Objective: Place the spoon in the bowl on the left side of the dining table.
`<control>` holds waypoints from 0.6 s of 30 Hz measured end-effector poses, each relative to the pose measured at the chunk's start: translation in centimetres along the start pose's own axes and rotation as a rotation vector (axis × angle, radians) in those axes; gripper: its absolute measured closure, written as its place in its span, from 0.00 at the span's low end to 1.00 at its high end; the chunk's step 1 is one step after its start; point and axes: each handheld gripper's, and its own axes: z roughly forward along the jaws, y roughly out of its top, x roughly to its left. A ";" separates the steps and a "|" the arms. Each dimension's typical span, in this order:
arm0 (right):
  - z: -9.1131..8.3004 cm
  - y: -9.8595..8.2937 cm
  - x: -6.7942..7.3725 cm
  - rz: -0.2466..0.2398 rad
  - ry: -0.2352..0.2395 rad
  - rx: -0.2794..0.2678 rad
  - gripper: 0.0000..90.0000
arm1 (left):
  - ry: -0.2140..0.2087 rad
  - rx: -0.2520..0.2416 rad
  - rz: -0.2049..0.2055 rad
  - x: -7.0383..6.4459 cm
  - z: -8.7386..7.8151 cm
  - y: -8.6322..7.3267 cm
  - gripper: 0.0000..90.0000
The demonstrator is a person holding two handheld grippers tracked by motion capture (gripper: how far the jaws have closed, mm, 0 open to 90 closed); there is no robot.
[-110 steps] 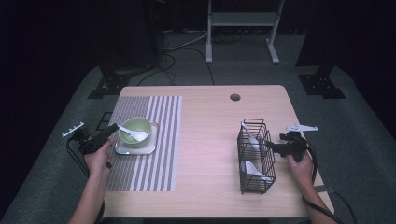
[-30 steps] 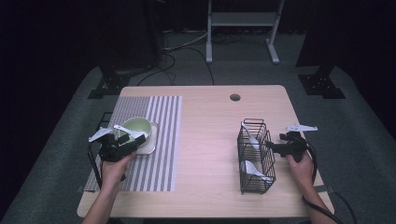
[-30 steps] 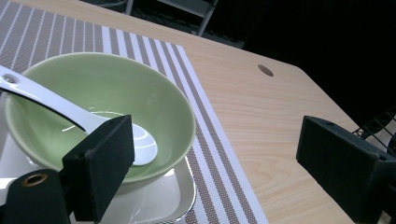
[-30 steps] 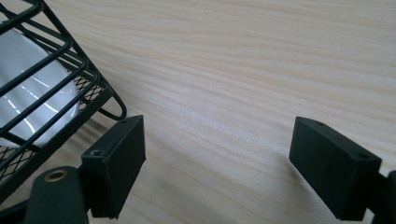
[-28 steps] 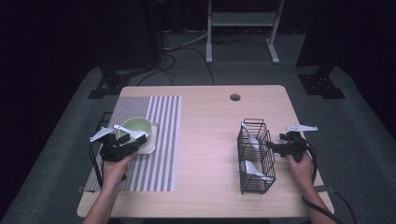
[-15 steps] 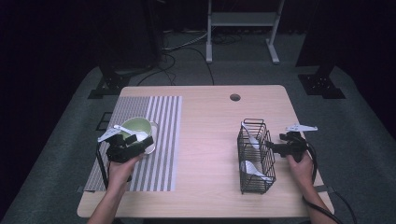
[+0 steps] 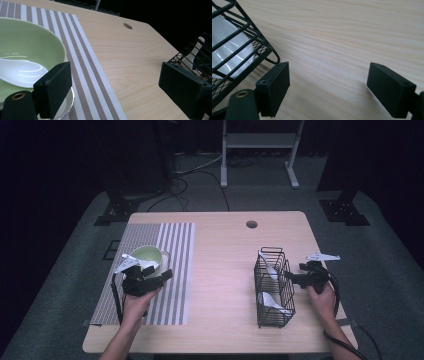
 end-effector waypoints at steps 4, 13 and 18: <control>0.0 0.0 0.0 0.000 0.000 -0.001 0.19 | -0.012 0.012 0.007 -0.5 0.4 -0.2 0.12; 0.0 0.0 0.0 -0.001 0.001 -0.001 0.19 | -0.030 0.032 0.006 -1.1 1.1 -0.8 0.12; 0.0 0.0 0.0 0.000 0.001 -0.001 0.19 | -0.044 0.048 0.013 -1.6 1.6 -1.3 0.12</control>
